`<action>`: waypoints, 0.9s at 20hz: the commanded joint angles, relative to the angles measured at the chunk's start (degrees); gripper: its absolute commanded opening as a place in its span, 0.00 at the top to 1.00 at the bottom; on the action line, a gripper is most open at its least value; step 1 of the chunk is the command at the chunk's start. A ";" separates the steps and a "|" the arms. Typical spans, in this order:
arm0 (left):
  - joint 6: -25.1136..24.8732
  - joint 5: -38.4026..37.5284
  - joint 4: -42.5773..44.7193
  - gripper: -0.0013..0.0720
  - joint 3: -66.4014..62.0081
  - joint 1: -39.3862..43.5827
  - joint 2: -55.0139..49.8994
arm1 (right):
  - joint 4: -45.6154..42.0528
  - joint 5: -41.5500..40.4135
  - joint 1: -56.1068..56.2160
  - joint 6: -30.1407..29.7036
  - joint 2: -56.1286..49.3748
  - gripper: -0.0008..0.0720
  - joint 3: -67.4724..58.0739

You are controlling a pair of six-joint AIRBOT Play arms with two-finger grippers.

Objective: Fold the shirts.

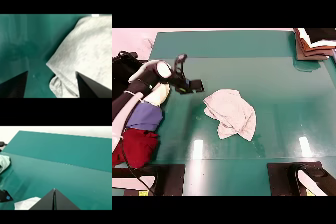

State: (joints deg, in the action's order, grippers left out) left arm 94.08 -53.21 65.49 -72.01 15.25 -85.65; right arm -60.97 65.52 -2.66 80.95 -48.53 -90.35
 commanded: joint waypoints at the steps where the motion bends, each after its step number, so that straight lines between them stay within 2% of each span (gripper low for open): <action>1: -8.35 5.31 -12.98 0.02 5.99 -0.04 -3.65 | 0.00 0.55 0.02 0.00 -0.04 0.97 0.09; 2: -10.56 6.51 -14.97 0.02 5.97 0.87 -4.50 | 0.00 1.16 0.02 0.00 -0.11 0.97 0.09; 4: -10.54 9.38 -15.12 0.02 5.95 2.45 -4.96 | -0.11 3.67 0.00 0.00 -0.42 0.97 0.09; 5: -9.90 9.60 -15.12 0.07 5.49 2.69 -4.90 | -0.28 5.57 -0.04 0.00 -0.76 0.97 0.37; 7: -10.29 8.57 -14.73 0.73 3.21 2.69 -4.87 | -0.57 10.10 -0.04 0.00 -1.20 0.97 3.69; 8: -10.60 8.35 -14.73 0.92 1.86 2.69 -4.87 | -0.50 12.07 -0.04 0.00 -1.29 0.97 6.99; 11: -10.64 5.46 -12.92 0.95 -2.93 2.69 -4.87 | -0.81 14.14 -0.07 0.00 -1.29 0.97 23.61; 12: -10.64 4.11 -11.67 0.95 -4.11 2.69 -4.87 | -0.74 12.81 -0.39 0.02 -1.51 0.90 30.71; 13: -10.71 2.80 -10.45 0.95 -5.03 2.69 -4.87 | -0.44 11.43 -1.09 0.33 -2.36 0.60 37.11; 14: -10.71 1.97 -9.22 0.95 -5.46 2.69 -4.87 | 0.00 9.88 -1.90 1.07 -4.15 0.38 43.45; 16: -10.71 1.18 -8.57 0.95 -5.55 2.69 -4.87 | 4.11 5.90 -2.14 0.83 -8.96 0.40 52.78; 18: -10.69 1.09 -8.57 0.95 -5.55 2.69 -4.87 | 10.25 0.37 0.02 -2.08 -13.60 0.44 57.94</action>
State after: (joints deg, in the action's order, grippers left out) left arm 83.48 -50.76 55.66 -76.79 17.91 -90.50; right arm -57.43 71.96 -3.77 81.01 -57.04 -42.85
